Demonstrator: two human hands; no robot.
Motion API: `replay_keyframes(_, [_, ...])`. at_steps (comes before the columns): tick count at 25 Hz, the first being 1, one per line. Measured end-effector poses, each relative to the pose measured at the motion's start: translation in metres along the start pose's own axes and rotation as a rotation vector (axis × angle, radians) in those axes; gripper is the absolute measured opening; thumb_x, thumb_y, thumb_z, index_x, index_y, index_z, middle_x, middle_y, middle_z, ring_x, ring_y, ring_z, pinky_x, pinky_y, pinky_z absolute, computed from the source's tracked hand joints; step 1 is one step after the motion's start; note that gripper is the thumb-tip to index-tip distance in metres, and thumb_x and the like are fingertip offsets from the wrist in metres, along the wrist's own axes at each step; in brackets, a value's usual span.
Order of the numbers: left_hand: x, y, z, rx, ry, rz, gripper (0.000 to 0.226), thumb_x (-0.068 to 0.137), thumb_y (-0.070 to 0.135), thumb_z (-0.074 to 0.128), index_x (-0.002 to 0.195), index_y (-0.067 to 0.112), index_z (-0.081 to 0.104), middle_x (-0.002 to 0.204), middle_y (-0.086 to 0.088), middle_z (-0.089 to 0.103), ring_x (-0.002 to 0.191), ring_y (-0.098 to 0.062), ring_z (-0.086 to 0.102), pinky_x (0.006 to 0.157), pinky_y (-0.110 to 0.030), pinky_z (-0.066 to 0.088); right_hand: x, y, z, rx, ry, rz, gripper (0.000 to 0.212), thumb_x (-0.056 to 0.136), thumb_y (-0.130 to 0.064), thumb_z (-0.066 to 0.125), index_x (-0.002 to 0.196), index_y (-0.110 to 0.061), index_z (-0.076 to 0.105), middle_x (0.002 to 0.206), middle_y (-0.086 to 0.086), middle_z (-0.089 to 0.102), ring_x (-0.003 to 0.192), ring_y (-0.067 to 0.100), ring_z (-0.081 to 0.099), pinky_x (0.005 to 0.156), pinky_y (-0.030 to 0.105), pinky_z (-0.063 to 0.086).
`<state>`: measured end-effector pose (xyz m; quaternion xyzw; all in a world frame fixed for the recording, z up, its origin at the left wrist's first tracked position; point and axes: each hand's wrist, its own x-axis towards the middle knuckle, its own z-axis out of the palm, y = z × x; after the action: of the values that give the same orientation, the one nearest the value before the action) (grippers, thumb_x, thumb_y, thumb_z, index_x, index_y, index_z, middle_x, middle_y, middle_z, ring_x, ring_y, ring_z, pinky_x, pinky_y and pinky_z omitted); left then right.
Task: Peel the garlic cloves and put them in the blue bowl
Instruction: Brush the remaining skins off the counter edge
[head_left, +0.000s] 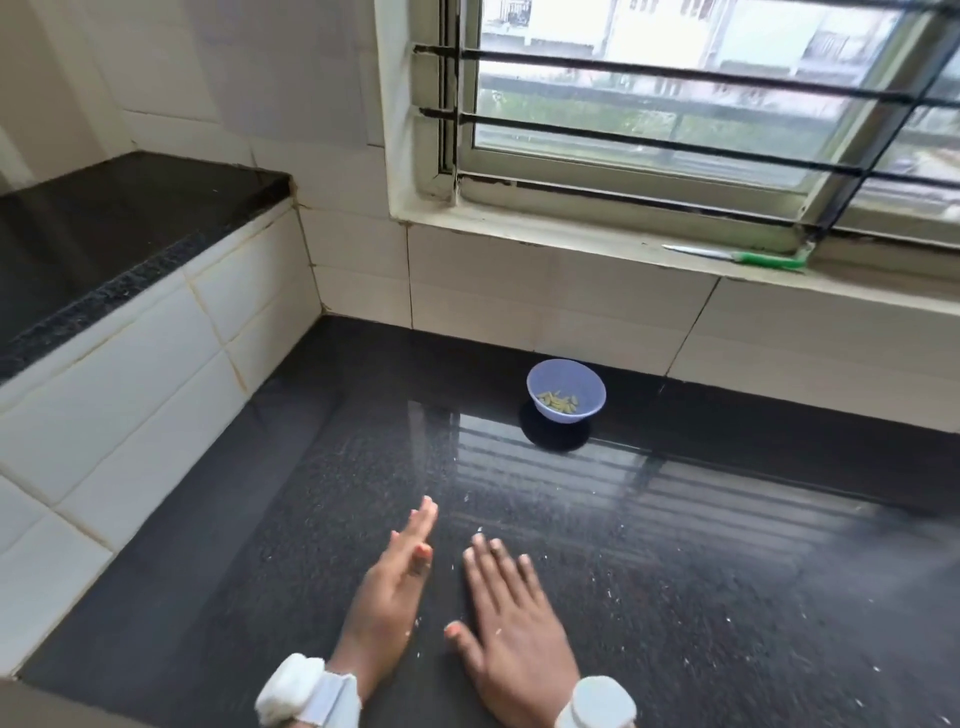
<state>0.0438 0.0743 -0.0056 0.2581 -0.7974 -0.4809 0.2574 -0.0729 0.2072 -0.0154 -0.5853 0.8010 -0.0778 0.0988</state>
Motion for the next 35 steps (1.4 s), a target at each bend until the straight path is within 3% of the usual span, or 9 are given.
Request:
replay_keyframes(4, [-0.012,-0.015,-0.028,-0.033,0.122,-0.062,0.051,0.084,0.075,0.030,0.132,0.059,0.033,0.140,0.036,0.033,0.135,0.004,0.031,0.113,-0.011,0.010,-0.001,-0.002,-0.021,0.228,-0.035,-0.180,0.060,0.099,-0.062,0.017,0.138,-0.029,0.048,0.147,-0.011,0.047,0.139,0.000,0.035,0.120,0.034,0.018])
replay_keyframes(9, [-0.015,-0.017,-0.024,0.209,0.052,0.011,0.061,0.088,0.071,0.026,0.139,0.039,0.037,0.143,0.029,0.036,0.134,0.006,0.034,0.113,-0.012,0.014,0.036,0.058,-0.031,0.084,0.240,0.358,0.064,0.101,-0.048,0.022,0.151,-0.009,0.027,0.160,0.004,0.021,0.150,0.019,0.012,0.120,0.030,-0.002])
replay_keyframes(13, [-0.017,-0.018,-0.025,0.124,0.091,-0.006,0.061,0.089,0.069,0.030,0.139,0.034,0.037,0.145,0.029,0.034,0.135,0.002,0.034,0.114,-0.018,0.019,0.021,-0.002,-0.008,-0.044,0.042,0.018,0.068,0.100,-0.054,0.012,0.141,-0.016,0.049,0.150,0.001,0.043,0.139,0.015,0.039,0.110,0.037,0.020])
replay_keyframes(17, [-0.021,-0.019,-0.025,0.041,0.132,-0.020,0.055,0.090,0.061,0.038,0.136,0.033,0.042,0.142,0.027,0.039,0.134,0.000,0.038,0.113,-0.024,0.025,-0.002,0.000,-0.019,0.247,0.025,-0.307,0.051,0.102,-0.053,0.024,0.140,-0.028,0.047,0.154,-0.013,0.034,0.144,0.002,0.025,0.119,0.025,0.010])
replay_keyframes(20, [-0.017,-0.015,-0.024,0.045,0.180,-0.039,0.032,0.089,0.045,0.049,0.117,0.039,0.062,0.131,0.031,0.050,0.124,0.007,0.046,0.109,-0.018,0.030,0.026,0.065,-0.038,0.309,0.356,0.253,0.055,0.101,-0.047,0.026,0.148,-0.021,0.036,0.160,-0.008,0.017,0.150,0.015,0.013,0.121,0.032,-0.003])
replay_keyframes(23, [-0.017,-0.014,-0.022,0.106,0.236,-0.071,0.011,0.086,0.026,0.064,0.086,0.035,0.072,0.101,0.041,0.061,0.109,0.014,0.055,0.103,-0.007,0.030,0.054,0.103,-0.055,-0.024,0.082,0.645,0.071,0.101,-0.052,0.016,0.154,-0.008,-0.001,0.163,0.010,-0.009,0.150,0.025,-0.010,0.121,0.045,-0.007])
replay_keyframes(30, [-0.022,-0.012,-0.028,0.113,0.473,-0.109,0.022,0.090,0.009,0.059,0.104,0.024,0.067,0.105,0.015,0.069,0.097,0.001,0.061,0.086,-0.004,0.039,0.036,-0.040,-0.001,-0.038,0.034,-0.287,0.060,0.100,-0.053,0.023,0.145,-0.019,0.044,0.154,-0.001,0.036,0.142,0.015,0.035,0.120,0.039,0.018])
replay_keyframes(33, [-0.021,-0.012,-0.030,0.120,0.464,-0.120,0.027,0.088,0.001,0.059,0.103,0.022,0.068,0.106,0.008,0.069,0.094,0.005,0.060,0.084,-0.005,0.041,0.003,-0.024,-0.015,0.125,-0.022,-0.378,0.064,0.099,-0.058,0.010,0.148,-0.027,0.037,0.158,-0.012,0.024,0.147,0.000,0.014,0.120,0.026,0.000])
replay_keyframes(35, [-0.020,-0.010,-0.028,0.125,0.442,-0.126,0.025,0.088,0.001,0.060,0.100,0.021,0.068,0.105,0.010,0.068,0.095,0.008,0.059,0.085,-0.003,0.040,-0.008,0.026,-0.035,0.322,0.069,-0.074,0.063,0.097,-0.059,0.015,0.150,-0.029,0.031,0.159,-0.018,0.011,0.148,0.000,0.001,0.120,0.027,-0.010])
